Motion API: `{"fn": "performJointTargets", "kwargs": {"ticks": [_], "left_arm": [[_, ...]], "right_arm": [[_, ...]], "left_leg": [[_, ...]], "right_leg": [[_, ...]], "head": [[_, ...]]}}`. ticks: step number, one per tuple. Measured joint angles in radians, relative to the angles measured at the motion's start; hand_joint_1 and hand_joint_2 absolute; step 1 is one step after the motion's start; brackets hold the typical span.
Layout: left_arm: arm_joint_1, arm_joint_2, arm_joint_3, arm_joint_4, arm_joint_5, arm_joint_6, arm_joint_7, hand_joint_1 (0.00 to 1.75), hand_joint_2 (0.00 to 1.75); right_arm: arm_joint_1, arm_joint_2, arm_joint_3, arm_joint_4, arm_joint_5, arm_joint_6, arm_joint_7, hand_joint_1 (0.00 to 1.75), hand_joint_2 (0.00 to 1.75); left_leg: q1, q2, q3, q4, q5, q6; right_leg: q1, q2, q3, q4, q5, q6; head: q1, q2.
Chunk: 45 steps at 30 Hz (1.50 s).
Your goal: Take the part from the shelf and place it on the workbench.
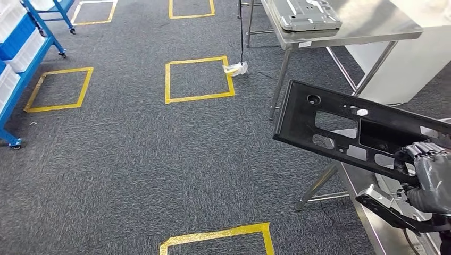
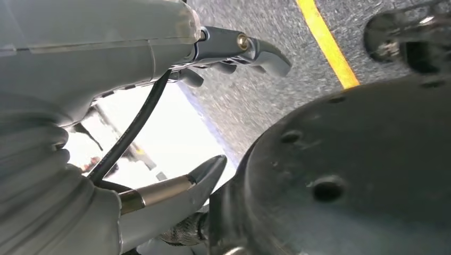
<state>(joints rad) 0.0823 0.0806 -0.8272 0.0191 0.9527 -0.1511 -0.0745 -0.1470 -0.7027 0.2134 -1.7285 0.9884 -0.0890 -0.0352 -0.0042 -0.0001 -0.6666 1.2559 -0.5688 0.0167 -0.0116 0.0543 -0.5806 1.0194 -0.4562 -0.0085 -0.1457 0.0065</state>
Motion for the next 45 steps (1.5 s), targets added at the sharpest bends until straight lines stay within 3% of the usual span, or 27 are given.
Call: {"fn": "performJointTargets", "kwargs": {"ticks": [2, 4, 5, 7, 9, 11, 13, 14, 15, 16, 18, 20, 22, 24, 26, 28, 29, 30, 32, 34, 36, 38, 40, 42, 44, 45], "left_arm": [[0.002, 0.001, 0.000, 0.000, -0.001, 0.000, 0.000, 0.00, 1.75], [0.002, 0.001, 0.000, 0.000, -0.001, -0.001, 0.000, 0.00, 1.75], [0.002, 0.002, 0.000, 0.000, -0.001, -0.001, 0.000, 0.00, 1.75], [0.000, 0.004, -0.001, 0.000, -0.001, -0.002, 0.000, 0.00, 1.75], [0.000, 0.005, -0.001, 0.000, -0.002, -0.004, -0.001, 0.00, 1.75], [0.001, 0.005, -0.001, 0.000, -0.008, -0.007, -0.004, 0.00, 1.75], [0.001, 0.006, -0.004, 0.000, -0.017, -0.013, -0.009, 0.00, 1.75], [0.001, 0.006, -0.007, 0.000, -0.021, -0.018, -0.012, 0.00, 1.75], [0.001, 0.007, -0.010, 0.000, -0.024, -0.022, -0.015, 0.00, 1.75], [0.000, 0.007, -0.014, 0.000, -0.026, -0.025, -0.019, 0.00, 1.75], [0.001, 0.010, -0.018, 0.000, -0.030, -0.027, -0.025, 0.00, 1.75], [0.002, 0.014, -0.020, 0.000, -0.033, -0.030, -0.029, 0.00, 1.75], [0.000, 0.017, -0.021, 0.000, -0.033, -0.033, -0.031, 0.00, 1.75], [-0.002, 0.018, -0.022, 0.000, -0.032, -0.033, -0.030, 0.00, 1.75], [-0.002, 0.019, -0.022, 0.000, -0.031, -0.030, -0.029, 0.00, 1.75], [-0.002, 0.019, -0.022, 0.000, -0.031, -0.027, -0.026, 0.00, 1.75], [-0.002, 0.019, -0.022, 0.000, -0.031, -0.027, -0.025, 0.00, 1.75], [-0.002, 0.019, -0.022, 0.000, -0.031, -0.027, -0.025, 0.00, 1.75], [-0.002, 0.019, -0.022, 0.000, -0.031, -0.027, -0.024, 0.00, 1.75], [-0.002, 0.021, -0.022, 0.000, -0.031, -0.027, -0.024, 0.00, 1.75], [-0.005, 0.022, -0.022, 0.000, -0.031, -0.027, -0.025, 0.00, 1.75], [-0.010, 0.022, -0.022, 0.000, -0.031, -0.027, -0.025, 0.00, 1.75], [-0.013, 0.022, -0.022, 0.000, -0.032, -0.027, -0.026, 0.00, 1.75], [-0.013, 0.022, -0.022, 0.000, -0.032, -0.027, -0.027, 0.00, 1.75], [-0.012, 0.022, -0.022, 0.000, -0.035, -0.028, -0.026, 0.00, 1.75], [-0.013, 0.022, -0.022, 0.000, -0.036, -0.029, -0.026, 0.00, 1.75]], "right_arm": [[0.000, 0.004, 0.005, 0.000, 0.000, 0.000, 0.000, 1.75, 1.75], [-0.002, 0.006, 0.009, 0.001, 0.000, -0.001, 0.000, 1.75, 1.75], [-0.003, 0.006, 0.010, 0.002, 0.000, -0.002, 0.000, 1.75, 1.75], [-0.002, 0.005, 0.010, 0.003, 0.000, -0.003, 0.000, 1.75, 1.75], [-0.005, 0.002, 0.010, 0.004, -0.002, -0.004, 0.001, 1.75, 1.75], [-0.006, -0.002, 0.008, 0.005, -0.016, -0.006, 0.002, 1.75, 1.75], [0.010, -0.016, -0.003, 0.005, -0.047, -0.007, 0.001, 1.75, 1.75], [0.024, -0.029, -0.016, 0.004, -0.066, -0.008, -0.003, 1.75, 1.75], [0.039, -0.044, -0.033, 0.002, -0.084, -0.008, -0.010, 1.75, 1.75], [0.053, -0.059, -0.053, -0.002, -0.098, -0.008, -0.018, 1.75, 1.75], [0.074, -0.086, -0.095, -0.011, -0.115, -0.006, -0.035, 1.75, 1.75], [0.085, -0.101, -0.126, -0.017, -0.122, -0.004, -0.047, 1.75, 1.75], [0.091, -0.113, -0.149, -0.019, -0.125, 0.001, -0.054, 1.75, 1.75], [0.092, -0.123, -0.165, -0.020, -0.126, 0.008, -0.059, 1.75, 1.75], [0.088, -0.127, -0.172, -0.019, -0.127, 0.013, -0.061, 1.75, 1.75], [0.085, -0.128, -0.174, -0.016, -0.127, 0.020, -0.061, 1.75, 1.75], [0.085, -0.128, -0.174, -0.013, -0.127, 0.023, -0.061, 1.75, 1.75], [0.084, -0.128, -0.174, -0.010, -0.127, 0.027, -0.060, 1.75, 1.75], [0.077, -0.128, -0.174, -0.001, -0.127, 0.035, -0.058, 1.75, 1.75], [0.065, -0.126, -0.173, 0.016, -0.127, 0.046, -0.053, 1.75, 1.75], [0.055, -0.122, -0.171, 0.039, -0.127, 0.056, -0.049, 1.75, 1.75], [0.049, -0.120, -0.169, 0.068, -0.126, 0.063, -0.048, 1.75, 1.75], [0.039, -0.117, -0.167, 0.098, -0.121, 0.067, -0.042, 1.75, 1.75], [0.016, -0.110, -0.162, 0.134, -0.102, 0.067, -0.028, 1.75, 1.75], [-0.007, -0.098, -0.151, 0.182, -0.077, 0.067, -0.016, 1.75, 1.75], [-0.018, -0.091, -0.144, 0.211, -0.068, 0.069, -0.013, 1.75, 1.75]], "left_leg": [[0.005, -0.043, 0.057, -0.136, 0.070, 0.004], [0.008, -0.083, 0.088, -0.208, 0.092, 0.008], [0.007, -0.088, 0.090, -0.213, 0.089, 0.011], [0.005, -0.061, 0.094, -0.223, 0.095, 0.022], [0.007, -0.033, 0.100, -0.239, 0.102, 0.036], [0.006, -0.007, 0.103, -0.246, 0.103, 0.044], [0.005, 0.017, 0.103, -0.244, 0.100, 0.045], [0.005, 0.029, 0.104, -0.243, 0.098, 0.045], [0.005, 0.041, 0.105, -0.241, 0.094, 0.044], [0.005, 0.051, 0.108, -0.239, 0.091, 0.042], [0.002, 0.070, 0.116, -0.237, 0.083, 0.034], [-0.003, 0.088, 0.123, -0.238, 0.077, 0.024], [-0.004, 0.106, 0.130, -0.241, 0.072, 0.012], [-0.002, 0.080, 0.125, -0.215, 0.049, 0.002], [0.003, 0.027, 0.082, -0.116, -0.006, -0.003], [0.004, 0.008, 0.013, 0.017, -0.061, -0.004], [0.004, 0.006, -0.009, 0.056, -0.067, -0.004], [0.004, 0.005, -0.016, 0.059, -0.053, -0.002], [0.004, -0.007, 0.023, -0.045, 0.023, 0.006], [0.005, -0.051, 0.079, -0.176, 0.081, 0.015], [0.001, -0.072, 0.099, -0.224, 0.092, 0.019], [-0.001, -0.051, 0.102, -0.233, 0.099, 0.027], [0.002, -0.029, 0.108, -0.249, 0.107, 0.038], [0.004, -0.010, 0.111, -0.258, 0.111, 0.044], [0.004, 0.004, 0.108, -0.258, 0.111, 0.045], [0.004, 0.011, 0.108, -0.258, 0.110, 0.044]], "right_leg": [[-0.001, 0.028, -0.004, 0.011, -0.006, 0.005], [-0.002, 0.053, -0.014, 0.020, -0.007, 0.015], [-0.004, 0.065, -0.019, 0.020, -0.005, 0.021], [-0.009, 0.076, -0.025, 0.020, -0.002, 0.033], [-0.006, 0.029, -0.045, 0.058, -0.028, 0.042], [-0.004, -0.031, -0.097, 0.166, -0.086, 0.048], [-0.006, -0.047, -0.151, 0.277, -0.127, 0.054], [-0.008, -0.049, -0.159, 0.291, -0.122, 0.057], [-0.010, -0.053, -0.143, 0.262, -0.098, 0.059], [-0.011, -0.062, -0.110, 0.200, -0.063, 0.059], [-0.007, -0.106, -0.039, 0.062, -0.012, 0.054], [0.000, -0.130, -0.015, 0.011, -0.002, 0.042], [-0.001, -0.106, -0.016, 0.010, 0.002, 0.029], [-0.007, -0.083, -0.014, 0.004, 0.006, 0.017], [-0.008, -0.062, -0.012, 0.001, 0.007, 0.006], [-0.004, -0.039, -0.013, 0.003, 0.007, 0.000], [-0.002, -0.027, -0.014, 0.004, 0.006, -0.001], [-0.001, -0.013, -0.014, 0.006, 0.006, -0.002], [0.001, 0.013, -0.013, 0.010, 0.005, -0.002], [0.001, 0.036, -0.016, 0.014, 0.005, 0.003], [-0.002, 0.056, -0.022, 0.014, 0.007, 0.014], [-0.006, 0.071, -0.026, 0.011, 0.011, 0.028], [-0.004, 0.036, -0.036, 0.030, -0.002, 0.038], [-0.004, -0.025, -0.077, 0.117, -0.054, 0.049], [-0.010, -0.048, -0.137, 0.241, -0.110, 0.059], [-0.014, -0.050, -0.152, 0.273, -0.115, 0.063]], "head": [[0.000, 0.000], [0.000, 0.000], [0.001, 0.000], [0.001, 0.000], [0.001, 0.000], [0.002, 0.000], [0.003, 0.000], [0.003, 0.000], [0.003, 0.000], [0.003, 0.000], [0.003, 0.000], [0.002, 0.000], [0.002, 0.000], [0.001, 0.000], [0.000, 0.000], [0.000, 0.000], [0.000, 0.000], [0.000, 0.000], [0.000, 0.000], [0.000, 0.000], [0.000, 0.000], [0.000, 0.000], [0.001, 0.000], [0.002, 0.000], [0.002, 0.000], [0.002, 0.000]]}}
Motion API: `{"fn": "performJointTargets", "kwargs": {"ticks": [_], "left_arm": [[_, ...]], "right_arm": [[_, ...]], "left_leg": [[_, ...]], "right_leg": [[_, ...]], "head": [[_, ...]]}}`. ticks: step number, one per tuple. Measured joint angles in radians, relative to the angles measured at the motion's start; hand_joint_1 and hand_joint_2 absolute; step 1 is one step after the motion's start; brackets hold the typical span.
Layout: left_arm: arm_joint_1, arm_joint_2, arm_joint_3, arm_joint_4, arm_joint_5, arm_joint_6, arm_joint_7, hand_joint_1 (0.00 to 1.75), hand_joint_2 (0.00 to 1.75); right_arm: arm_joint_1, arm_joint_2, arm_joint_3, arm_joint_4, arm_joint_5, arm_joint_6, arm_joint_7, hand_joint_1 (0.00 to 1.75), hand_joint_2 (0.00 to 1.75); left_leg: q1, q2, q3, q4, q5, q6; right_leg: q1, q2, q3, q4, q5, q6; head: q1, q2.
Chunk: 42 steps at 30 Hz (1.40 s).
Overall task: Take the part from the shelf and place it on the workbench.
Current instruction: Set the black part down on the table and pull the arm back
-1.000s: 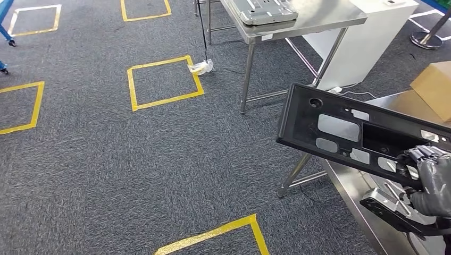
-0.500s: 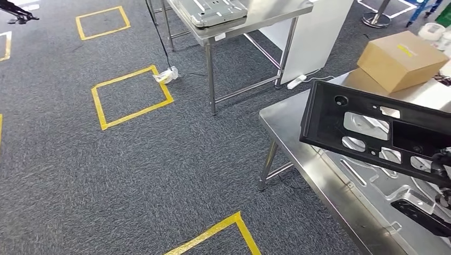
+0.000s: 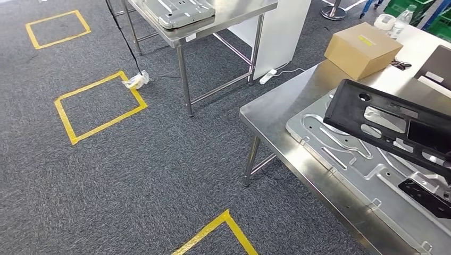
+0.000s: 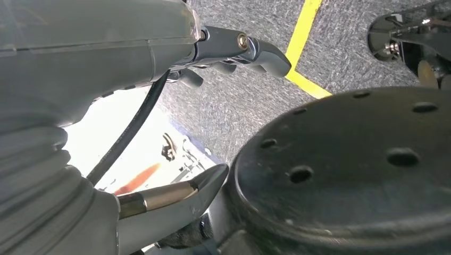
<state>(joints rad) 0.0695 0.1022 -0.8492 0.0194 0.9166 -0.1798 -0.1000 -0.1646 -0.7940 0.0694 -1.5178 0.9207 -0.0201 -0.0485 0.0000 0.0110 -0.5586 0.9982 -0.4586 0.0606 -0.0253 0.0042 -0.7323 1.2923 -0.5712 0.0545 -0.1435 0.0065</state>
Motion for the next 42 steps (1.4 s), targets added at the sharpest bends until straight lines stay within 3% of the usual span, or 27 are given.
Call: {"fn": "performJointTargets", "kwargs": {"ticks": [1, 3, 5, 6, 10, 16, 20, 23, 26, 30, 38, 42], "left_arm": [[-0.001, 0.000, 0.000, 0.000, -0.002, -0.002, 0.001, 0.00, 1.75], [-0.003, 0.000, -0.001, 0.000, -0.004, -0.010, 0.004, 0.00, 1.75], [-0.008, 0.002, -0.002, 0.000, -0.010, -0.018, 0.007, 0.00, 1.75], [-0.009, 0.003, -0.002, 0.000, -0.014, -0.021, 0.009, 0.00, 1.75], [-0.016, 0.012, -0.003, 0.000, -0.021, -0.034, 0.013, 0.00, 1.75], [-0.024, 0.019, -0.003, 0.000, -0.032, -0.043, 0.012, 0.00, 1.75], [-0.024, 0.020, -0.003, 0.000, -0.034, -0.060, 0.012, 0.00, 1.75], [-0.025, 0.019, -0.003, 0.000, -0.035, -0.064, 0.015, 0.00, 1.75], [-0.027, 0.019, -0.003, 0.000, -0.029, -0.043, 0.028, 0.00, 1.75], [-0.025, 0.019, -0.001, 0.000, -0.012, -0.030, 0.033, 0.00, 0.00], [-0.026, 0.018, 0.004, 0.000, 0.001, -0.069, 0.049, 0.00, 0.00], [-0.028, 0.015, 0.008, 0.000, 0.003, -0.069, 0.046, 0.00, 0.00]], "right_arm": [[-0.015, 0.006, 0.009, 0.035, 0.008, 0.004, 0.000, 1.75, 1.75], [-0.061, 0.019, 0.027, 0.117, 0.019, 0.012, -0.005, 1.75, 1.75], [-0.121, 0.037, 0.045, 0.214, 0.032, 0.013, -0.014, 1.75, 1.75], [-0.152, 0.047, 0.056, 0.264, 0.037, 0.012, -0.020, 1.75, 1.75], [-0.276, 0.106, 0.111, 0.493, 0.046, 0.004, -0.037, 1.75, 1.75], [-0.442, 0.220, 0.179, 0.827, 0.041, -0.007, -0.042, 1.75, 1.75], [-0.483, 0.273, 0.197, 0.939, 0.037, -0.002, -0.039, 0.00, 0.00], [-0.510, 0.308, 0.209, 1.000, 0.041, 0.003, -0.036, 0.00, 0.00], [-0.534, 0.334, 0.221, 1.041, 0.049, 0.007, -0.035, 0.00, 0.00], [-0.566, 0.356, 0.236, 1.065, 0.057, 0.009, -0.042, 0.00, 0.00], [-0.619, 0.406, 0.295, 1.016, 0.074, -0.034, -0.098, 0.00, 0.00], [-0.639, 0.421, 0.335, 0.923, 0.072, -0.058, -0.078, 0.00, 0.00]], "left_leg": [[0.001, 0.006, 0.000, 0.001, -0.001, -0.002], [0.002, 0.015, 0.002, 0.005, -0.005, -0.007], [-0.001, 0.021, 0.001, 0.010, -0.009, -0.017], [-0.003, 0.022, 0.000, 0.013, -0.012, -0.018], [-0.005, 0.023, -0.002, 0.013, -0.013, -0.005], [-0.001, 0.021, 0.005, 0.005, -0.006, -0.018], [0.002, 0.019, 0.005, 0.004, -0.005, -0.029], [0.004, 0.020, 0.006, 0.004, -0.007, -0.040], [0.004, 0.022, 0.008, 0.004, -0.009, -0.043], [0.004, 0.022, 0.009, 0.006, -0.009, -0.044], [0.004, 0.033, 0.007, 0.007, -0.010, -0.045], [0.004, 0.022, 0.007, 0.008, -0.006, -0.046]], "right_leg": [[-0.004, -0.001, 0.005, -0.007, 0.015, 0.003], [-0.010, -0.007, 0.071, -0.134, 0.080, 0.007], [-0.006, -0.011, 0.130, -0.248, 0.118, -0.001], [-0.005, -0.012, 0.141, -0.271, 0.121, -0.006], [0.000, -0.007, 0.142, -0.274, 0.122, -0.020], [0.005, -0.008, 0.139, -0.269, 0.119, -0.033], [0.008, -0.011, 0.139, -0.267, 0.116, -0.036], [0.011, -0.010, 0.140, -0.267, 0.116, -0.037], [0.012, -0.008, 0.142, -0.267, 0.116, -0.037], [0.012, -0.008, 0.144, -0.267, 0.116, -0.037], [0.010, 0.001, 0.142, -0.267, 0.120, -0.039], [0.012, -0.010, 0.141, -0.267, 0.120, -0.039]], "head": [[0.000, 0.000], [0.000, 0.000], [0.000, 0.000], [0.000, 0.000], [-0.003, 0.000], [-0.003, 0.000], [-0.003, 0.000], [-0.003, 0.000], [-0.003, 0.000], [-0.003, 0.000], [-0.003, 0.000], [-0.003, 0.000]]}}
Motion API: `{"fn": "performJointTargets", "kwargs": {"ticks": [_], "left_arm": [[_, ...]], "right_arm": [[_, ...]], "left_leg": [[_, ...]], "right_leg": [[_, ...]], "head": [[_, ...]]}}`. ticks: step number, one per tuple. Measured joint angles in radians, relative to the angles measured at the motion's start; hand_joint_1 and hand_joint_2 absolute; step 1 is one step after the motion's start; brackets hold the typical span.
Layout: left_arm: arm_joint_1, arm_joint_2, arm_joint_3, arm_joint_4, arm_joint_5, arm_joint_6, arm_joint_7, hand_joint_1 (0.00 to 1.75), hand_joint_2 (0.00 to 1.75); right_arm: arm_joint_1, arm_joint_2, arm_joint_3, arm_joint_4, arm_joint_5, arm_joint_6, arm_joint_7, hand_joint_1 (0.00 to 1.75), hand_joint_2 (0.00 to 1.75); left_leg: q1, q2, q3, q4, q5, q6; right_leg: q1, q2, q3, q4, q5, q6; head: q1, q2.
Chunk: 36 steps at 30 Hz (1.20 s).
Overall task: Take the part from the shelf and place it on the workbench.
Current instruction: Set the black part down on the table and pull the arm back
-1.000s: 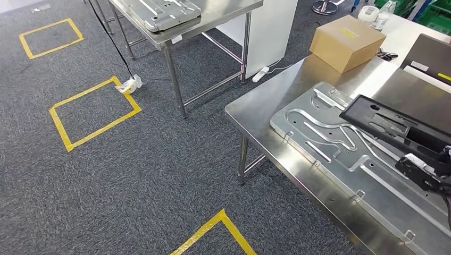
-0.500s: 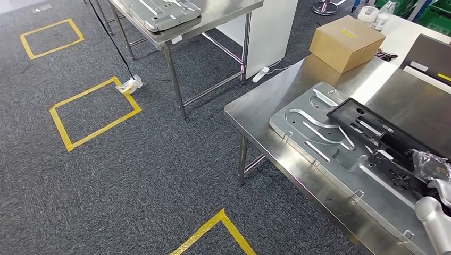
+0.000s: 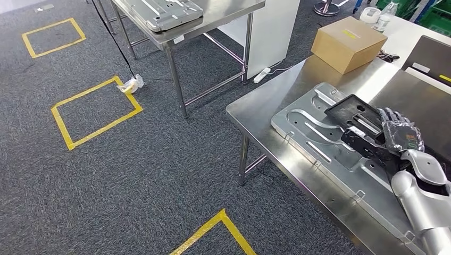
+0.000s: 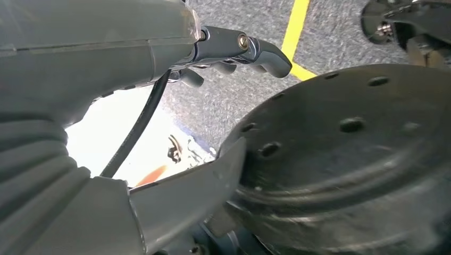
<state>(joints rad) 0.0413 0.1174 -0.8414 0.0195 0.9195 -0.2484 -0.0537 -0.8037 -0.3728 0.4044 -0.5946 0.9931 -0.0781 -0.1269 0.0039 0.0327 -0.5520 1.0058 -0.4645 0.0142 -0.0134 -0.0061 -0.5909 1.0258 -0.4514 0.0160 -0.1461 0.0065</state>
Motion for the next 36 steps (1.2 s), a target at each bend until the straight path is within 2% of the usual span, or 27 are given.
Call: {"fn": "performJointTargets", "kwargs": {"ticks": [3, 6, 11, 15, 20, 25, 27, 28, 29, 30, 32, 33, 34, 35, 36], "left_arm": [[0.005, -0.004, 0.000, 0.000, 0.001, 0.001, -0.003, 0.00, 0.00], [0.006, -0.008, 0.000, 0.000, 0.001, 0.005, -0.008, 0.00, 0.00], [0.007, -0.016, 0.001, 0.000, 0.003, 0.022, -0.010, 0.00, 0.00], [0.007, -0.022, 0.001, 0.000, 0.004, 0.027, -0.010, 0.00, 0.00], [0.009, -0.022, 0.001, 0.000, 0.004, 0.028, -0.012, 0.00, 0.00], [0.012, -0.022, 0.001, 0.000, 0.003, 0.028, -0.015, 0.00, 0.00], [0.013, -0.022, 0.001, 0.000, 0.002, 0.027, -0.015, 0.00, 0.00], [0.013, -0.023, 0.001, 0.000, 0.001, 0.025, -0.015, 0.00, 0.00], [0.013, -0.023, 0.001, 0.000, -0.001, 0.024, -0.015, 0.00, 0.00], [0.013, -0.023, 0.001, 0.000, -0.002, 0.022, -0.016, 0.00, 0.00], [0.013, -0.024, 0.001, 0.000, -0.005, 0.020, -0.017, 0.00, 0.00], [0.014, -0.025, 0.001, 0.000, -0.005, 0.019, -0.018, 0.00, 0.00], [0.014, -0.025, 0.001, 0.000, -0.005, 0.018, -0.020, 0.00, 0.00], [0.014, -0.025, 0.001, 0.000, -0.005, 0.018, -0.023, 0.00, 0.00], [0.014, -0.025, 0.001, 0.000, -0.005, 0.018, -0.026, 0.00, 0.00]], "right_arm": [[0.004, 0.000, 0.023, -0.119, 0.009, -0.040, 0.029, 0.00, 0.00], [0.019, -0.001, 0.040, -0.285, 0.021, -0.037, 0.068, 0.00, 0.00], [0.078, -0.006, 0.075, -0.558, 0.069, -0.040, 0.095, 0.00, 0.00], [0.129, -0.007, 0.123, -0.721, 0.089, -0.043, 0.099, 0.00, 0.00], [0.164, -0.009, 0.177, -0.842, 0.091, -0.045, 0.090, 0.00, 0.00], [0.179, -0.009, 0.218, -0.905, 0.091, -0.053, 0.064, 0.00, 0.00], [0.186, -0.012, 0.233, -0.934, 0.091, -0.055, 0.062, 0.00, 0.00], [0.189, -0.016, 0.238, -0.948, 0.091, -0.057, 0.062, 0.00, 0.00], [0.191, -0.021, 0.243, -0.960, 0.091, -0.059, 0.061, 0.00, 0.44], [0.195, -0.028, 0.248, -0.970, 0.091, -0.061, 0.061, 0.00, 0.87], [0.207, -0.042, 0.256, -0.986, 0.086, -0.064, 0.059, 0.00, 1.75], [0.214, -0.048, 0.260, -0.993, 0.081, -0.065, 0.057, 0.00, 1.75], [0.220, -0.054, 0.264, -1.001, 0.076, -0.066, 0.054, 0.00, 1.75], [0.224, -0.060, 0.267, -1.011, 0.070, -0.067, 0.051, 0.00, 1.75], [0.227, -0.066, 0.271, -1.021, 0.065, -0.068, 0.049, 0.00, 1.75]], "left_leg": [[0.000, -0.002, -0.002, 0.000, 0.000, 0.000], [0.000, -0.002, -0.002, 0.000, 0.000, 0.000], [0.000, -0.002, -0.002, 0.000, -0.001, -0.001], [-0.001, -0.002, -0.002, 0.000, -0.001, 0.000], [-0.001, -0.002, -0.003, 0.002, -0.002, 0.001], [-0.003, -0.002, -0.009, 0.009, -0.007, 0.011], [0.001, -0.003, -0.003, -0.007, 0.001, 0.017], [0.004, -0.005, 0.004, -0.018, 0.008, 0.022], [0.008, -0.007, 0.010, -0.029, 0.014, 0.026], [0.011, -0.010, 0.013, -0.034, 0.018, 0.029], [0.013, -0.020, 0.012, -0.035, 0.019, 0.031], [0.014, -0.027, 0.011, -0.033, 0.018, 0.030], [0.016, -0.035, 0.011, -0.031, 0.017, 0.027], [0.019, -0.043, 0.011, -0.026, 0.014, 0.023], [0.023, -0.052, 0.010, -0.018, 0.009, 0.016]], "right_leg": [[0.000, -0.001, -0.001, 0.000, 0.000, 0.000], [0.000, 0.000, -0.002, 0.000, 0.000, 0.000], [0.000, 0.000, -0.002, 0.000, -0.001, 0.000], [0.000, 0.000, -0.001, -0.001, -0.001, -0.001], [-0.002, 0.000, -0.001, -0.002, 0.000, 0.000], [-0.007, -0.002, 0.000, -0.004, 0.002, 0.005], [-0.005, -0.004, 0.005, -0.008, 0.002, 0.010], [-0.004, -0.004, 0.003, 0.002, -0.008, 0.013], [-0.004, -0.002, -0.008, 0.031, -0.029, 0.015], [-0.006, 0.001, -0.030, 0.082, -0.059, 0.018], [-0.011, 0.004, -0.091, 0.209, -0.117, 0.026], [-0.015, 0.004, -0.110, 0.248, -0.125, 0.030], [-0.019, 0.004, -0.112, 0.249, -0.113, 0.034], [-0.023, 0.006, -0.094, 0.211, -0.082, 0.039], [-0.028, 0.012, -0.062, 0.143, -0.046, 0.045]], "head": [[0.000, 0.000], [0.000, 0.000], [0.000, 0.000], [0.000, 0.000], [0.000, 0.000], [0.000, 0.000], [0.000, 0.000], [0.001, 0.000], [0.001, 0.000], [0.002, 0.000], [0.002, 0.000], [0.002, 0.000], [0.002, 0.000], [0.002, 0.000], [0.002, 0.000]]}}
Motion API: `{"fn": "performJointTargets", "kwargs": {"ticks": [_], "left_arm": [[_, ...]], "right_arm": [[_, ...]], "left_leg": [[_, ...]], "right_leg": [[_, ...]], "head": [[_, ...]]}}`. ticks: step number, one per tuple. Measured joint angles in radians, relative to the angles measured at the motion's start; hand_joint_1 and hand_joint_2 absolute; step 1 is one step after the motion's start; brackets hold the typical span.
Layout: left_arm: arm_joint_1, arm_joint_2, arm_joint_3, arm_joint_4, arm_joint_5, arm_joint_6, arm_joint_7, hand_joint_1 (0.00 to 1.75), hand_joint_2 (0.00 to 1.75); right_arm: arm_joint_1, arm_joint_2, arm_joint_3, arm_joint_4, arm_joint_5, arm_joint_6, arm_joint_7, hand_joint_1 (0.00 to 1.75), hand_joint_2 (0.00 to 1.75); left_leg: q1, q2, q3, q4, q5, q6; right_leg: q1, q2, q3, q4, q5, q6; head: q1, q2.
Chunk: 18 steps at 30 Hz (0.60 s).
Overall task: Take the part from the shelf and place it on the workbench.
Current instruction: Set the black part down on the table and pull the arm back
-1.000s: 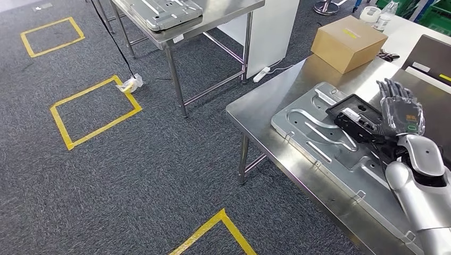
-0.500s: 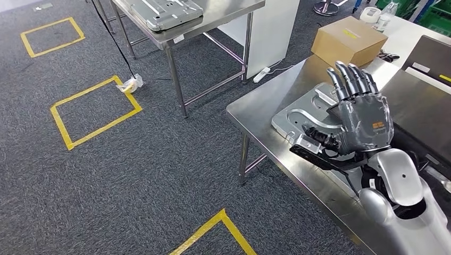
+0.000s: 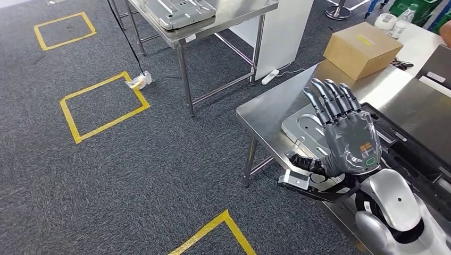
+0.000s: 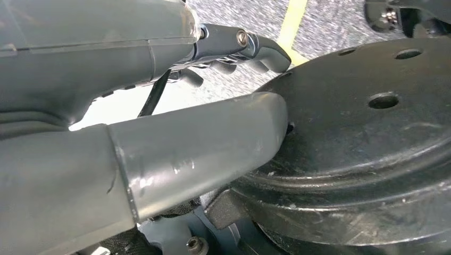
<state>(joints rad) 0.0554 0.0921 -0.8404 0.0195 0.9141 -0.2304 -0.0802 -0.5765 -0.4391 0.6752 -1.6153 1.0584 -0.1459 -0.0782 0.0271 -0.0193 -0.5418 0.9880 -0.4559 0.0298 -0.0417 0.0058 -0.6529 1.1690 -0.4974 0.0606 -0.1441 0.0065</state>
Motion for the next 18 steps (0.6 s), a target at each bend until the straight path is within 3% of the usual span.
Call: {"fn": "performJointTargets", "kwargs": {"ticks": [1, 3, 4, 6, 8, 10, 12, 13, 14, 16, 18], "left_arm": [[0.000, 0.001, 0.000, 0.000, 0.000, 0.000, -0.003, 0.00, 0.00], [-0.001, 0.004, 0.000, 0.001, -0.001, 0.000, -0.008, 0.00, 0.00], [-0.001, 0.006, 0.000, 0.001, -0.001, -0.001, -0.010, 0.00, 0.00], [0.001, 0.006, -0.001, 0.001, -0.005, -0.002, -0.012, 0.00, 0.00], [0.001, 0.006, -0.002, 0.001, -0.011, -0.004, -0.014, 0.00, 0.00], [-0.001, 0.008, -0.003, 0.001, -0.014, -0.008, -0.015, 0.00, 0.00], [-0.003, 0.009, -0.003, 0.001, -0.015, -0.011, -0.016, 0.00, 0.00], [-0.003, 0.009, -0.003, 0.001, -0.015, -0.011, -0.016, 0.00, 0.00], [-0.003, 0.009, -0.003, 0.001, -0.015, -0.011, -0.016, 0.00, 0.00], [-0.002, 0.010, -0.003, 0.001, -0.017, -0.011, -0.013, 0.00, 0.00], [-0.003, 0.012, -0.003, 0.001, -0.018, -0.012, -0.009, 0.00, 0.00]], "right_arm": [[0.003, -0.005, 0.004, -0.009, -0.004, -0.001, -0.003, 0.00, 1.75], [0.015, -0.013, 0.014, -0.025, -0.014, -0.004, -0.009, 0.00, 1.75], [0.021, -0.014, 0.020, -0.032, -0.021, -0.005, -0.012, 0.00, 1.75], [0.030, -0.011, 0.036, -0.046, -0.038, -0.006, -0.017, 0.00, 1.75], [0.034, 0.000, 0.056, -0.054, -0.054, -0.006, -0.021, 0.00, 0.87], [0.043, 0.017, 0.077, -0.054, -0.066, -0.004, -0.022, 0.00, 0.00], [0.058, 0.045, 0.102, -0.047, -0.080, 0.000, -0.019, 0.00, 0.00], [0.067, 0.063, 0.114, -0.041, -0.090, 0.004, -0.018, 0.00, 0.00], [0.074, 0.081, 0.125, -0.035, -0.102, 0.009, -0.017, 0.00, 0.00], [0.083, 0.116, 0.142, -0.024, -0.131, 0.021, -0.016, 0.00, 0.00], [0.095, 0.146, 0.154, -0.013, -0.165, 0.035, -0.016, 0.00, 0.00]], "left_leg": [[0.002, -0.009, -0.003, 0.009, -0.006, -0.009], [0.004, -0.026, -0.013, 0.025, -0.014, -0.026], [0.004, -0.033, -0.017, 0.028, -0.014, -0.033], [0.008, -0.038, -0.022, 0.029, -0.016, -0.045], [0.009, -0.020, -0.041, 0.071, -0.042, -0.051], [0.006, 0.001, -0.098, 0.188, -0.100, -0.050], [0.003, 0.005, -0.159, 0.302, -0.138, -0.047], [0.001, 0.006, -0.170, 0.316, -0.131, -0.043], [-0.002, 0.009, -0.160, 0.290, -0.106, -0.037], [-0.013, 0.036, -0.100, 0.162, -0.038, -0.022], [-0.026, 0.067, -0.056, 0.066, -0.005, -0.011]], "right_leg": [[-0.003, 0.015, 0.032, -0.062, 0.023, 0.004], [-0.003, 0.038, 0.064, -0.129, 0.035, -0.003], [0.001, 0.041, 0.064, -0.128, 0.028, -0.012], [0.004, 0.027, 0.063, -0.127, 0.027, -0.033], [0.004, 0.011, 0.068, -0.130, 0.025, -0.052], [0.011, -0.007, 0.072, -0.131, 0.022, -0.066], [0.020, -0.026, 0.074, -0.131, 0.019, -0.072], [0.025, -0.035, 0.076, -0.131, 0.017, -0.075], [0.029, -0.044, 0.079, -0.130, 0.014, -0.077], [0.035, -0.062, 0.087, -0.130, 0.009, -0.077], [0.041, -0.077, 0.091, -0.129, 0.003, -0.072]], "head": [[0.001, 0.000], [0.002, 0.000], [0.002, 0.000], [0.001, 0.000], [0.000, 0.000], [0.000, 0.000], [0.000, 0.000], [0.000, 0.000], [0.000, 0.000], [0.000, 0.000], [0.000, 0.000]]}}
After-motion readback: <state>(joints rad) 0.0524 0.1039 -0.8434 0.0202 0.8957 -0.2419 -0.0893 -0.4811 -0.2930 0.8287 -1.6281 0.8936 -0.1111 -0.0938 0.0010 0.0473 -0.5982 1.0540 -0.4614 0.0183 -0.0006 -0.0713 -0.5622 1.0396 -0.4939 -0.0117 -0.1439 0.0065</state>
